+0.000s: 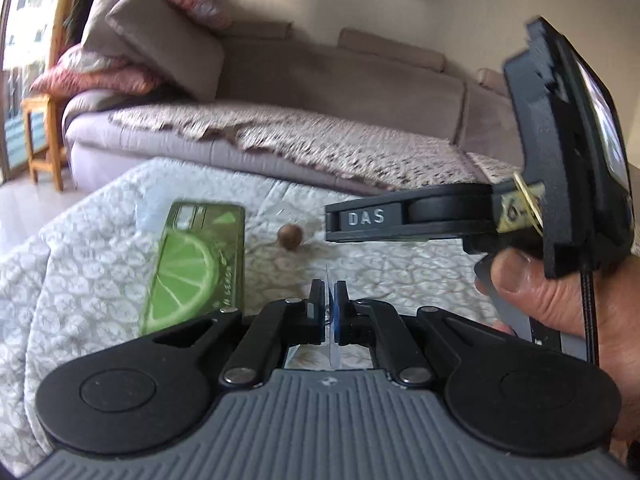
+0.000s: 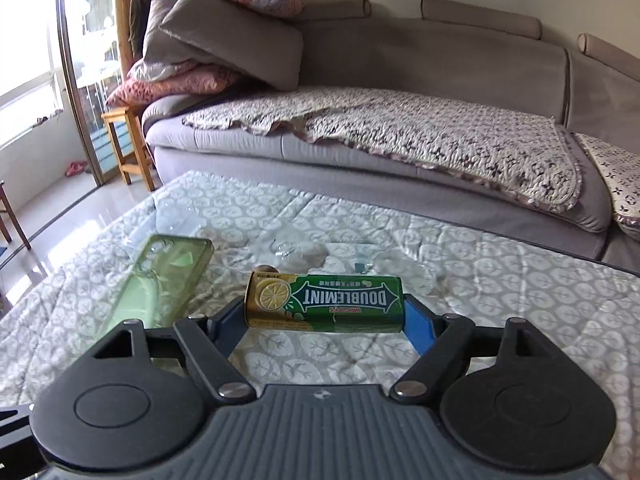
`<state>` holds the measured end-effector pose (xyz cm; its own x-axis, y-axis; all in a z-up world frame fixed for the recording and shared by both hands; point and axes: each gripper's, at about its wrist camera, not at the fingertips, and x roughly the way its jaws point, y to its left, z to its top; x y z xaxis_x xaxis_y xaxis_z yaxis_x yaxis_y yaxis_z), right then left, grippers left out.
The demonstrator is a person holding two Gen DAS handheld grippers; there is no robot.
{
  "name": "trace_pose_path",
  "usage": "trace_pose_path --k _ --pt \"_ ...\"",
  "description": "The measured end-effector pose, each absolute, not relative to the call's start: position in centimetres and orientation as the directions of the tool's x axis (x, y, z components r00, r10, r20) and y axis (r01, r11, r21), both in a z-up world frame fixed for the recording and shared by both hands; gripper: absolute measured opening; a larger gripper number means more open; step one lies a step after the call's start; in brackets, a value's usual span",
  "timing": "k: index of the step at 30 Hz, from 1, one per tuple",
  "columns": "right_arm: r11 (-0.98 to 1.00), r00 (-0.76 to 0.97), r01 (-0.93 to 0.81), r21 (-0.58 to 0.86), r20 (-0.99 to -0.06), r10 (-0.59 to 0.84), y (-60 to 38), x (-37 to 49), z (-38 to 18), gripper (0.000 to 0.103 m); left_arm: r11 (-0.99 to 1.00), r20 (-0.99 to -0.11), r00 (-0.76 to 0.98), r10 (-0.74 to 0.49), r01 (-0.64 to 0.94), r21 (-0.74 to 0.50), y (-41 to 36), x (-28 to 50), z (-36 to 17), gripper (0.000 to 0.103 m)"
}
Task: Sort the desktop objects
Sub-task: 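Carry the gum pack and plastic sheet to the orange bin and release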
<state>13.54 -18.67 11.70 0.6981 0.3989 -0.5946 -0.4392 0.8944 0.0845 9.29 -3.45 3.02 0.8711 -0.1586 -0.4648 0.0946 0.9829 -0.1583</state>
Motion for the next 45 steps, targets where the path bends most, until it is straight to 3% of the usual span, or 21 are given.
trace_pose_path --k 17,21,25,33,45 --pt "0.920 0.755 -0.383 0.078 -0.547 0.361 -22.9 6.9 15.7 0.080 0.960 -0.386 0.880 -0.277 0.273 -0.066 -6.7 3.6 4.5 0.006" --pt "0.923 0.768 -0.377 0.077 -0.531 0.358 -23.7 5.5 16.7 0.080 0.953 -0.464 0.847 -0.257 0.303 0.024 -8.3 3.5 2.3 0.006" --pt "0.923 0.774 -0.377 0.075 -0.522 0.359 -24.2 4.2 17.1 0.080 0.937 -0.454 0.847 -0.276 0.343 0.070 -8.9 1.5 1.3 0.006" --pt "0.931 0.805 -0.357 0.081 -0.479 0.350 -26.0 1.2 18.9 0.080 0.934 -0.381 0.878 -0.289 0.346 0.090 -9.0 -0.9 4.9 0.006" --pt "0.971 0.877 -0.225 0.086 -0.415 0.240 -35.8 -5.2 21.7 0.080 0.931 -0.362 0.872 -0.331 0.365 0.027 -12.9 -5.1 11.8 0.007"
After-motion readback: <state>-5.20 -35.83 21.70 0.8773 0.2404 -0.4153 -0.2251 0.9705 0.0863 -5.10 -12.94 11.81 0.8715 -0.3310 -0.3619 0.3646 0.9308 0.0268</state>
